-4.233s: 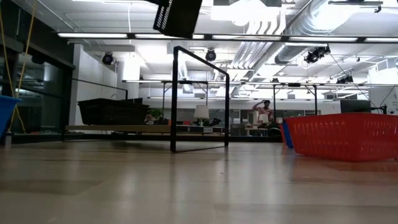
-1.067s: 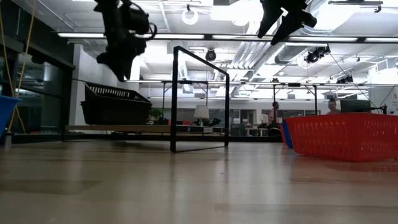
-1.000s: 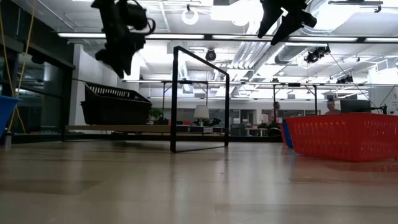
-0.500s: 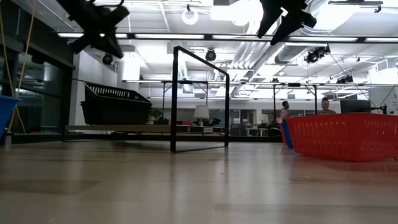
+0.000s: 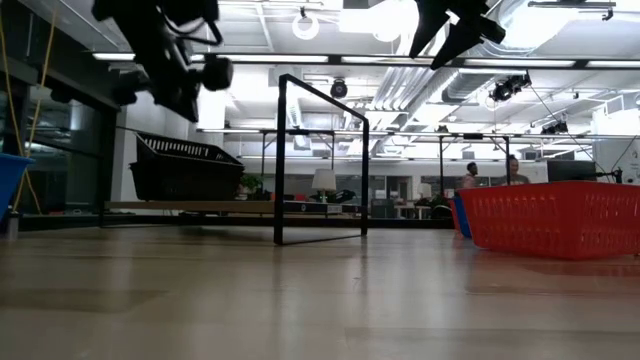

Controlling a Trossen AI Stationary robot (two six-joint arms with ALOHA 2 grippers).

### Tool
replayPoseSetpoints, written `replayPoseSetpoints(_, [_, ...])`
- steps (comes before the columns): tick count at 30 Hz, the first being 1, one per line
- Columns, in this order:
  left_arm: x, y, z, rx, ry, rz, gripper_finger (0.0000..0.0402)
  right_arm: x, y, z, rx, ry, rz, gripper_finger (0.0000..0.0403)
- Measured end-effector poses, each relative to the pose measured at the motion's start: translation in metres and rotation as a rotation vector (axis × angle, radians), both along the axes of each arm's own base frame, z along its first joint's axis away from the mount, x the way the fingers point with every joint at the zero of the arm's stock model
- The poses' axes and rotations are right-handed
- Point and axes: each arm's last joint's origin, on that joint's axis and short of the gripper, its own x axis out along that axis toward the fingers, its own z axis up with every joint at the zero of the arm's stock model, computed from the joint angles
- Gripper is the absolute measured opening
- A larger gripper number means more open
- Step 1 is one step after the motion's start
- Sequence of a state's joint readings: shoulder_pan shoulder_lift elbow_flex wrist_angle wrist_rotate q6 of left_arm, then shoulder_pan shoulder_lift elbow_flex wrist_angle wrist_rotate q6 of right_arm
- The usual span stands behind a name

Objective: Stack baskets on shelf by color
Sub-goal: Stack the black bin into the black bin on the shelf

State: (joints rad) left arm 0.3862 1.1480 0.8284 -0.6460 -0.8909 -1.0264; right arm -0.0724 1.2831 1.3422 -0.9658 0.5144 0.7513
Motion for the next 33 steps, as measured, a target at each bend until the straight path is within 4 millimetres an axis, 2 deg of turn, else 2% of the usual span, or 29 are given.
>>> replayPoseSetpoints(11, [0.019, 0.008, -0.033, -0.054, 0.089, 0.060, 0.0000, 0.000, 0.000, 0.000, 0.003, 0.000, 0.002, 0.0222])
replayPoseSetpoints(16, [0.022, 0.012, -0.048, -0.133, 0.154, 0.054, 0.0000, 0.000, 0.000, 0.000, 0.003, 0.000, 0.003, 0.0222])
replayPoseSetpoints(20, [0.021, 0.015, -0.051, -0.168, 0.141, 0.068, 0.0000, 0.000, 0.000, 0.000, 0.004, 0.000, 0.003, 0.0222])
replayPoseSetpoints(23, [0.019, 0.015, -0.047, -0.159, 0.104, 0.088, 0.0000, 0.000, 0.000, 0.000, 0.009, -0.001, 0.007, 0.0222])
replayPoseSetpoints(27, [0.019, 0.013, -0.024, -0.053, 0.072, 0.088, 0.0000, 0.000, 0.000, 0.000, 0.009, -0.001, 0.007, 0.0222])
replayPoseSetpoints(33, [0.016, 0.010, -0.001, 0.055, 0.159, 0.046, 0.0000, 0.000, 0.000, 0.000, 0.009, -0.001, 0.007, 0.0222])
